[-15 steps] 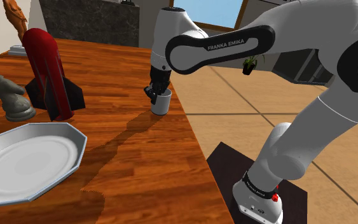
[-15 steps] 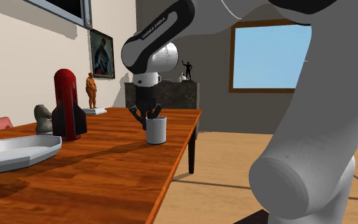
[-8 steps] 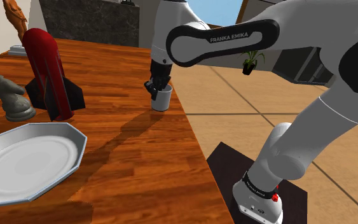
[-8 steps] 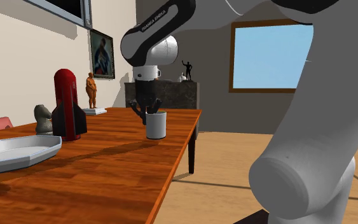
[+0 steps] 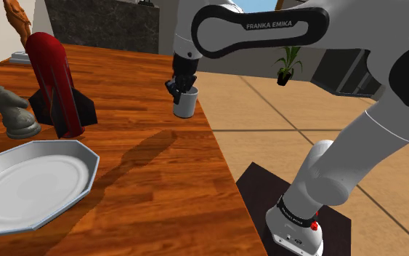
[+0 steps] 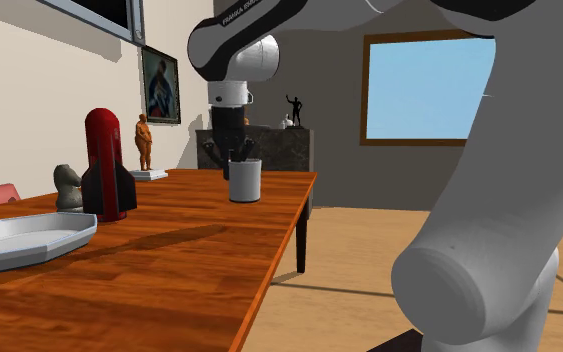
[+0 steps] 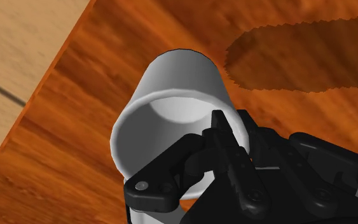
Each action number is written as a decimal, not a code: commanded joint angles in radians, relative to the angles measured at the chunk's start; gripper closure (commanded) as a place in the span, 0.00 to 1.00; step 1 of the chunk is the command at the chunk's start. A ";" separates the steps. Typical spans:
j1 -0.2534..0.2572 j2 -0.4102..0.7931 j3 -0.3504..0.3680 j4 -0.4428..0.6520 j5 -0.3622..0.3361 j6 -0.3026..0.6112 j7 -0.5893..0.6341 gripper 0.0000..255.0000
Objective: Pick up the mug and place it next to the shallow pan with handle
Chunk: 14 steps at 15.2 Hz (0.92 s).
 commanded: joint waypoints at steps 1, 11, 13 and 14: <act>-0.001 -0.001 -0.001 0.025 0.001 -0.027 -0.003 1.00; -0.002 0.010 -0.002 0.171 0.001 -0.161 -0.012 1.00; -0.002 0.015 -0.002 0.203 0.000 -0.189 -0.013 1.00; -0.003 0.017 -0.002 0.220 -0.001 -0.202 -0.014 1.00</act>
